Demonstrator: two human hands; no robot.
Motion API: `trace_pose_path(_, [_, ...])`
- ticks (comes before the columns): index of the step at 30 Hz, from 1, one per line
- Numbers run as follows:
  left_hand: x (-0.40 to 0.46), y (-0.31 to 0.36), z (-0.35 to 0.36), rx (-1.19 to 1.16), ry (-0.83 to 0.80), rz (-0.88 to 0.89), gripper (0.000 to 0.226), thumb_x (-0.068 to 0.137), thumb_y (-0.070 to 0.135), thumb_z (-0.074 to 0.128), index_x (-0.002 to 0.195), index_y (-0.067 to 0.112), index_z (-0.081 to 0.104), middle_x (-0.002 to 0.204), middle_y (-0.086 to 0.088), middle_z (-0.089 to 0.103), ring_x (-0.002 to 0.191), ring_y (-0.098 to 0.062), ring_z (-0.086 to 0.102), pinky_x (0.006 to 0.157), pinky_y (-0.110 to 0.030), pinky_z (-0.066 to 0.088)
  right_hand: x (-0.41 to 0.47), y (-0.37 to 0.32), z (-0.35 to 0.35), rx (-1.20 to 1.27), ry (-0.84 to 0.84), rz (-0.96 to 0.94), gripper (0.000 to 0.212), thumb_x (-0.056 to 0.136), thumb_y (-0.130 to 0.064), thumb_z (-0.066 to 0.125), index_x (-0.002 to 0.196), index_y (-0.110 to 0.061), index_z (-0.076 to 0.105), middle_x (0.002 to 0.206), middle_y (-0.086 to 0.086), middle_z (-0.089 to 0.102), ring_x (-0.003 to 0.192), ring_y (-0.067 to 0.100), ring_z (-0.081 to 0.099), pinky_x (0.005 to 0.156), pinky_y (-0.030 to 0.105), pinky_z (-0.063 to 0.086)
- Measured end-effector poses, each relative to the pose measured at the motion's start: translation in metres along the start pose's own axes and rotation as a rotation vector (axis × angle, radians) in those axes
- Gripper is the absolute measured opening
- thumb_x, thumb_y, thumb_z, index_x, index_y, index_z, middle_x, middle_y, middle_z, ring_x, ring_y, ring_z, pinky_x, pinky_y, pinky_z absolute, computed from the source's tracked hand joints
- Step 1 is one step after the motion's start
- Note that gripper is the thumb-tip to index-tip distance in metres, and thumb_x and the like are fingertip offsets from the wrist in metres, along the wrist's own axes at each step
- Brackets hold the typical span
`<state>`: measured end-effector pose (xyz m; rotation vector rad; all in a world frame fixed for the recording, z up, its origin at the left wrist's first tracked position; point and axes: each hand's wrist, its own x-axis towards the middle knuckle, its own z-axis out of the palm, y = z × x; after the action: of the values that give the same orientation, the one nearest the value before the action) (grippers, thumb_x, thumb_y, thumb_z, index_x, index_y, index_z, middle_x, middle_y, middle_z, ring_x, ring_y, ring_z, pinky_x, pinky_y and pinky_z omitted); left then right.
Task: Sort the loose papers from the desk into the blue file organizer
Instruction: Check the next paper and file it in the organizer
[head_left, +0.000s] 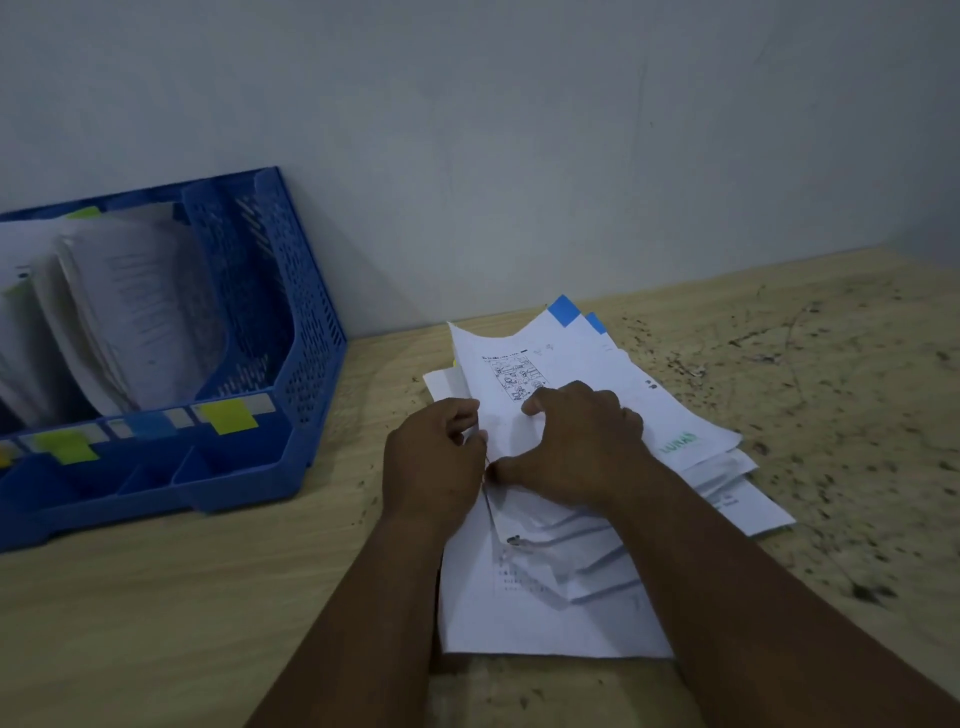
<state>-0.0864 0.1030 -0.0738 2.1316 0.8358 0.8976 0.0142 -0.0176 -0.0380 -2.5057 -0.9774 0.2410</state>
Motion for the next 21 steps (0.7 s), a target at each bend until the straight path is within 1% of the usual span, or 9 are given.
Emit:
trace_pose_path(3, [0.002,-0.002,0.001,-0.015,0.003,-0.023,0.032,0.085,0.013,0.075,0.116,0.023,0.074,0.108,0.013,0.073,0.097,0.002,0.066,0.089,-0.017,0.051,-0.002,-0.003,-0.002,0.023,-0.040,-0.028,0.083,0.056,-0.073,0.068,0.130,-0.039,0.050,0.131,-0.006,0.050,0.128,0.026,0.045,0.107,0.054,0.033])
trace_pose_path(7, [0.004,-0.005,0.004,-0.045,0.008,-0.032,0.030,0.084,0.013,0.076,0.113,0.023,0.076,0.104,0.012,0.074,0.094,0.002,0.067,0.088,-0.020,0.054,-0.006,-0.006,-0.004,0.056,-0.077,-0.041,0.068,0.056,-0.064,0.073,0.116,-0.036,0.053,0.120,-0.008,0.049,0.123,0.024,0.048,0.108,0.061,0.030])
trace_pose_path(9, [0.005,-0.005,0.004,-0.042,0.007,-0.040,0.030,0.084,0.013,0.076,0.112,0.023,0.076,0.102,0.014,0.073,0.091,0.005,0.065,0.083,-0.013,0.051,-0.008,-0.008,-0.004,0.059,-0.075,-0.049,0.063,0.057,-0.060,0.074,0.110,-0.035,0.054,0.114,-0.009,0.048,0.120,0.024,0.049,0.107,0.063,0.030])
trace_pose_path(11, [0.006,-0.005,0.003,-0.031,0.004,-0.043,0.029,0.085,0.014,0.075,0.111,0.024,0.076,0.099,0.016,0.071,0.088,0.010,0.062,0.076,-0.002,0.044,-0.010,-0.010,-0.004,0.052,-0.078,-0.054,0.061,0.059,-0.057,0.073,0.111,-0.034,0.054,0.113,-0.009,0.048,0.119,0.025,0.049,0.106,0.064,0.031])
trace_pose_path(12, [0.006,-0.005,0.003,-0.031,0.002,-0.045,0.029,0.085,0.014,0.075,0.112,0.024,0.076,0.098,0.017,0.070,0.087,0.011,0.061,0.073,0.001,0.041,-0.011,-0.012,-0.003,0.046,-0.080,-0.056,0.060,0.061,-0.056,0.072,0.114,-0.033,0.053,0.114,-0.008,0.048,0.120,0.025,0.049,0.105,0.064,0.032])
trace_pose_path(16, [0.005,-0.006,0.002,-0.030,-0.010,-0.044,0.030,0.085,0.015,0.075,0.113,0.024,0.075,0.097,0.017,0.069,0.086,0.014,0.059,0.070,0.004,0.039,-0.015,-0.016,0.000,0.054,-0.044,-0.092,0.056,0.073,-0.054,0.065,0.121,-0.028,0.053,0.121,-0.002,0.053,0.123,0.028,0.051,0.104,0.062,0.036])
trace_pose_path(18, [0.006,-0.006,0.002,-0.035,-0.012,-0.050,0.031,0.084,0.016,0.075,0.114,0.025,0.075,0.100,0.016,0.071,0.088,0.012,0.061,0.077,-0.001,0.044,-0.017,-0.017,-0.002,0.055,-0.054,-0.096,0.056,0.074,-0.053,0.065,0.123,-0.028,0.052,0.124,-0.001,0.054,0.124,0.027,0.050,0.105,0.062,0.036])
trace_pose_path(20, [0.006,-0.006,0.003,-0.057,-0.005,-0.062,0.032,0.084,0.017,0.076,0.114,0.026,0.075,0.103,0.015,0.073,0.090,0.009,0.063,0.085,-0.015,0.051,-0.019,-0.018,-0.004,0.037,-0.093,-0.093,0.062,0.072,-0.053,0.069,0.126,-0.029,0.051,0.126,-0.003,0.053,0.125,0.026,0.049,0.107,0.063,0.035])
trace_pose_path(21, [0.006,-0.006,0.003,-0.068,-0.001,-0.066,0.032,0.084,0.017,0.076,0.114,0.027,0.075,0.103,0.015,0.073,0.090,0.008,0.064,0.086,-0.019,0.052,-0.019,-0.018,-0.006,0.033,-0.106,-0.098,0.065,0.070,-0.053,0.070,0.127,-0.030,0.050,0.126,-0.003,0.052,0.126,0.026,0.048,0.107,0.062,0.035])
